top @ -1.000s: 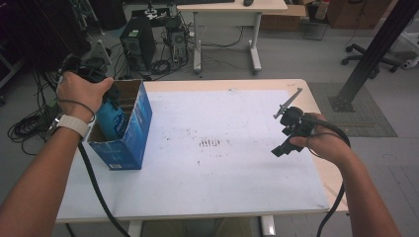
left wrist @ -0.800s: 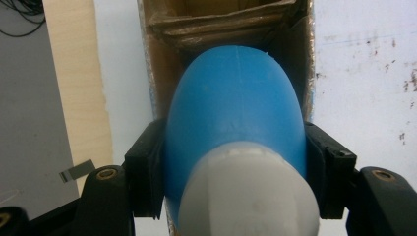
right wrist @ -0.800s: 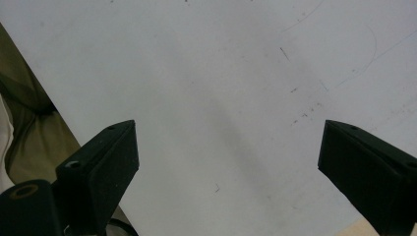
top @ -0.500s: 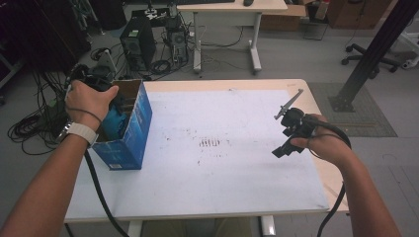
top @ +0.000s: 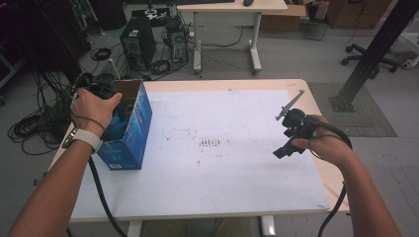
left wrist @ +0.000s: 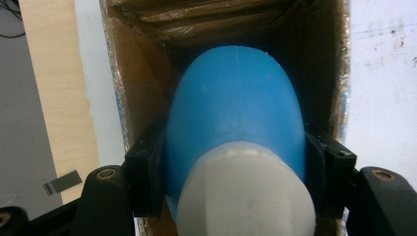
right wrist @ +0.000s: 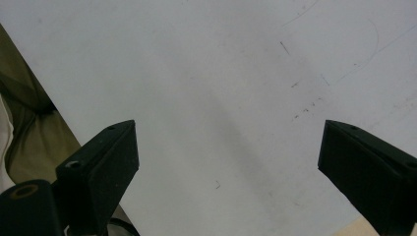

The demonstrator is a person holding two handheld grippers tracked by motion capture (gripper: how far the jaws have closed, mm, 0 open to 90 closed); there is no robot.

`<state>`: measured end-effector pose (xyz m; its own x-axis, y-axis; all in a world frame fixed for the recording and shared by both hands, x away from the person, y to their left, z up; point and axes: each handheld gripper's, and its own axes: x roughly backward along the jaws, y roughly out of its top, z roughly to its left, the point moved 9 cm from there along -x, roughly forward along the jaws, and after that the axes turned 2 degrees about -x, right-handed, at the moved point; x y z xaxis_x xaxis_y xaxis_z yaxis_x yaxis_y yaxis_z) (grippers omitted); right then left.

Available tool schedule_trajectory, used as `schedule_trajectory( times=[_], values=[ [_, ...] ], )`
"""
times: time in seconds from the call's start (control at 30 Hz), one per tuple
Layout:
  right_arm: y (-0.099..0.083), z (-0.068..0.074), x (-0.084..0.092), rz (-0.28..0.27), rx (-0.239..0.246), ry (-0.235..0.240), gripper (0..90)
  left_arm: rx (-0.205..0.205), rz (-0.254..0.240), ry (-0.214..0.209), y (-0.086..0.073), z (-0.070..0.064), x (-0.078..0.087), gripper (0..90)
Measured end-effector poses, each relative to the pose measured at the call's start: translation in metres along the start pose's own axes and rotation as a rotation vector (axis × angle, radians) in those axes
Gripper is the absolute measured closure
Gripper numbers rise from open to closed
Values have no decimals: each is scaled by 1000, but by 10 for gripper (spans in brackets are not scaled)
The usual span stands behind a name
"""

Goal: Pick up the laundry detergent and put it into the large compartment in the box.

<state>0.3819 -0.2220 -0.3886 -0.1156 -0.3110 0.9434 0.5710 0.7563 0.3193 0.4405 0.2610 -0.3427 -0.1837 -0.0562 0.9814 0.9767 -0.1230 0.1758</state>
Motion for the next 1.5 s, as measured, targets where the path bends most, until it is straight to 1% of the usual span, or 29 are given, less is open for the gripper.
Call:
schedule_trajectory(
  times=[0.17,0.37,0.43,0.53,0.6,1.07,1.27,1.3,1.4,1.5],
  values=[
    [0,0,-1,4,1,0,85,1,2,0,-2,1,-7,374],
    [1,1,-1,5,0,1,85,2,0,1,-4,2,-13,374],
    [1,0,-2,3,-1,1,85,3,7,-2,-5,2,-15,374],
    [0,1,-2,5,0,2,85,5,-4,-1,-6,3,-19,374],
    [0,1,-3,8,1,0,85,7,0,-2,-6,3,-18,373],
    [0,2,-4,6,0,5,85,-10,-15,-12,-5,4,-20,369],
    [-1,3,-5,8,-1,6,85,-4,-14,-21,-6,6,-20,367],
    [-1,3,-5,10,1,5,85,-10,-16,-22,-5,6,-20,364],
    [-1,3,-6,11,1,6,85,-10,-14,-22,-6,7,-21,355],
    [-1,4,-6,11,2,8,85,-10,-7,-34,-6,6,-21,328]
  ],
)
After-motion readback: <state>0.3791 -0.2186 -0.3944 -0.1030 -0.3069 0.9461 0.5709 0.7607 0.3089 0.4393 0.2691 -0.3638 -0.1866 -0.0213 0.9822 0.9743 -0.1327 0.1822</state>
